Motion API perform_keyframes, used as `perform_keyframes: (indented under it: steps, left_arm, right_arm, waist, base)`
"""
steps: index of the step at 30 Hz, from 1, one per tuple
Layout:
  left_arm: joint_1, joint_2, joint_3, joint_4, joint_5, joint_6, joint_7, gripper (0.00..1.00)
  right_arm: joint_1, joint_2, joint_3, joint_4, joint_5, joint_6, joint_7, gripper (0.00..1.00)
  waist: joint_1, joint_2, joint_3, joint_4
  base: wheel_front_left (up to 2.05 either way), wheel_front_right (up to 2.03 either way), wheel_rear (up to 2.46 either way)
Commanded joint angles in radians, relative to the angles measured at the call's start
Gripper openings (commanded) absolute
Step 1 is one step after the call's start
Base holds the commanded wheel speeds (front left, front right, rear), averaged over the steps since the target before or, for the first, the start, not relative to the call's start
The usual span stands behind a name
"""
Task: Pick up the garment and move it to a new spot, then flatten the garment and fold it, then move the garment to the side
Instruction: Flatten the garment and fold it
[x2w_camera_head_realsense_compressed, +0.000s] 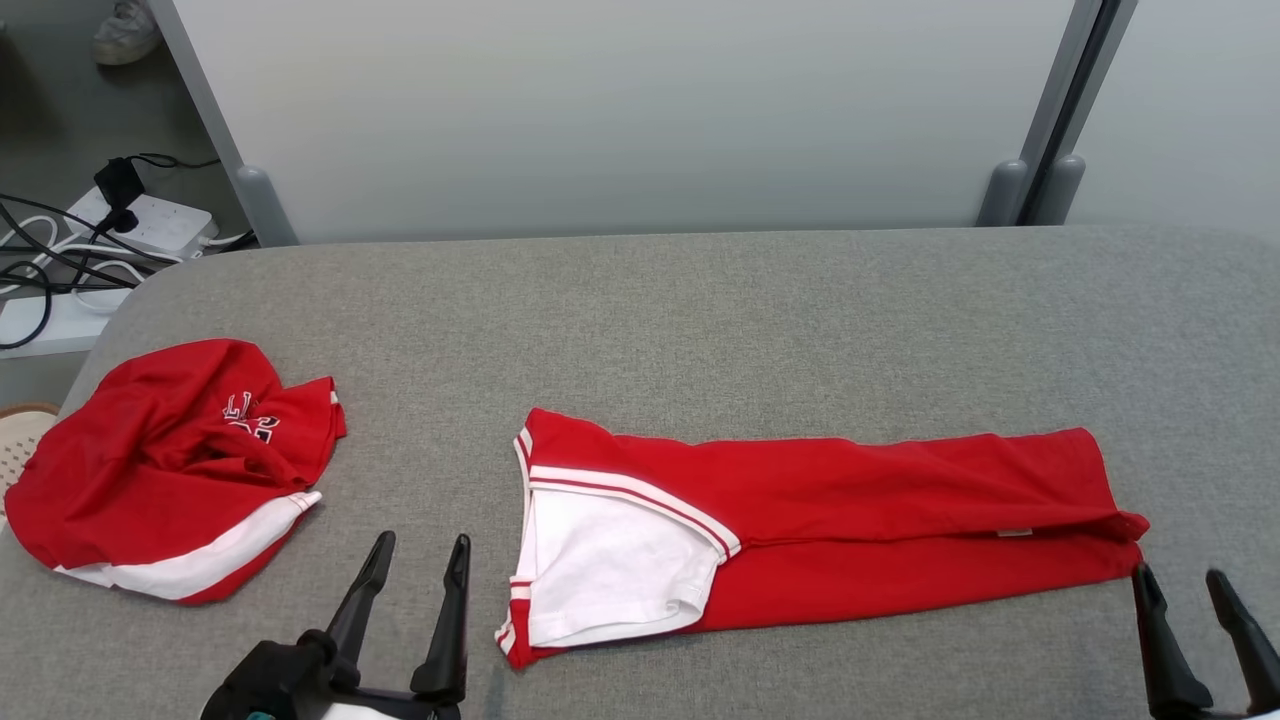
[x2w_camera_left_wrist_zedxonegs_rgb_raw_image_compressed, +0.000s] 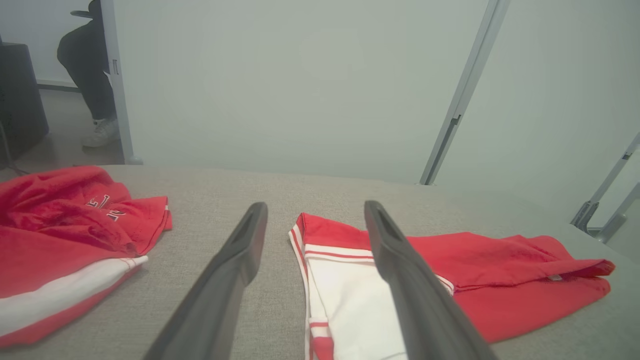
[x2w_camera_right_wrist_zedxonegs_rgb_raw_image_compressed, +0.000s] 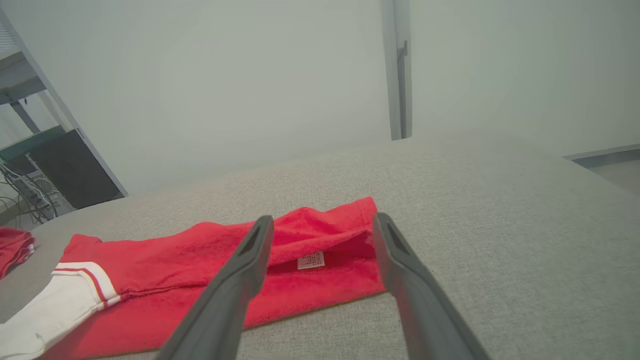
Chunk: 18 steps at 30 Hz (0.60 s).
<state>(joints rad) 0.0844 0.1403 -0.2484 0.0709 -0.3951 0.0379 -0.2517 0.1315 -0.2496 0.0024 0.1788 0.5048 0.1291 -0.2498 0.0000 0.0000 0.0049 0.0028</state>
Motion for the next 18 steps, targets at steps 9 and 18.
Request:
perform_keyframes:
  steps: [9, 18]
  left_arm:
    - [-0.009, -0.046, 0.090, -0.020, 0.078, -0.066, -0.010, 1.00]
    - [-0.038, -0.072, 0.094, -0.025, 0.128, -0.103, -0.010, 1.00]
  right_arm:
    - [-0.120, -0.097, 0.044, 0.148, 0.182, 0.002, 0.024, 1.00]
    - [-0.302, -0.146, 0.050, 0.310, 0.290, 0.002, 0.136, 1.00]
  waist:
    - [0.0000, 0.0000, 0.015, 0.010]
    - [0.0000, 0.0000, 0.067, 0.034]
  base:
    - [0.00, 0.00, 0.00]
    - [0.00, 0.00, 0.00]
